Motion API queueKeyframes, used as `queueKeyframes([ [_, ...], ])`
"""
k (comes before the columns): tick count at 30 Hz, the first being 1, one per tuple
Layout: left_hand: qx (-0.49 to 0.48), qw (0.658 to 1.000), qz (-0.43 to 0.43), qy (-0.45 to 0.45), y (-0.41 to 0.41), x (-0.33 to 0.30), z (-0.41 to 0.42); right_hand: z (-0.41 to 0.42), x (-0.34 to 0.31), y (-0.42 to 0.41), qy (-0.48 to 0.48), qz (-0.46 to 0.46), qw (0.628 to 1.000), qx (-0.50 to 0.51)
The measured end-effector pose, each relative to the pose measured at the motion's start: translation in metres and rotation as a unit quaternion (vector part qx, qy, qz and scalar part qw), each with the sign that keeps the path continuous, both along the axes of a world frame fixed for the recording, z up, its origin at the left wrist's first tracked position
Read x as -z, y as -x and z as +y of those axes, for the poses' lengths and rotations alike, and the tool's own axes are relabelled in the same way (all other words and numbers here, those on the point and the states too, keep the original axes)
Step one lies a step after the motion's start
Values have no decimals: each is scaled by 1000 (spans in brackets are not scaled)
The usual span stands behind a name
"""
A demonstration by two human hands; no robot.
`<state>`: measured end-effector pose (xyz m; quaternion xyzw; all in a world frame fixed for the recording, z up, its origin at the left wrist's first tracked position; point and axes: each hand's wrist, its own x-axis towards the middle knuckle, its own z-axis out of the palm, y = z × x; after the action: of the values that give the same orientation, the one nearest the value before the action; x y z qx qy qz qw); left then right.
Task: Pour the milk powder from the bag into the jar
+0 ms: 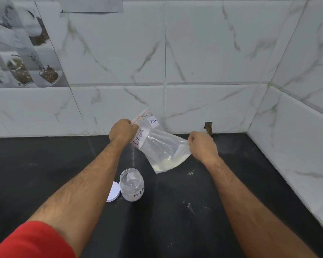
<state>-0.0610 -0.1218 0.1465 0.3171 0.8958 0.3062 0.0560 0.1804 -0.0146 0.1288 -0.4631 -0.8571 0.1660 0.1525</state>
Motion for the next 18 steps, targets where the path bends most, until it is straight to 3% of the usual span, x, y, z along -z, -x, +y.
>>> queueKeyframes([
  [4,8,997,-9,82,5,7,-2,3,4,4,-19,33,999,24],
  [7,27,995,-27,93,11,14,-5,9,3,3,-10,67,998,15],
  [14,49,997,-63,23,16,19,-8,14,5,0,47,92,994,-16],
  [18,64,993,-93,-33,14,15,-7,18,6,-1,54,171,984,-2],
])
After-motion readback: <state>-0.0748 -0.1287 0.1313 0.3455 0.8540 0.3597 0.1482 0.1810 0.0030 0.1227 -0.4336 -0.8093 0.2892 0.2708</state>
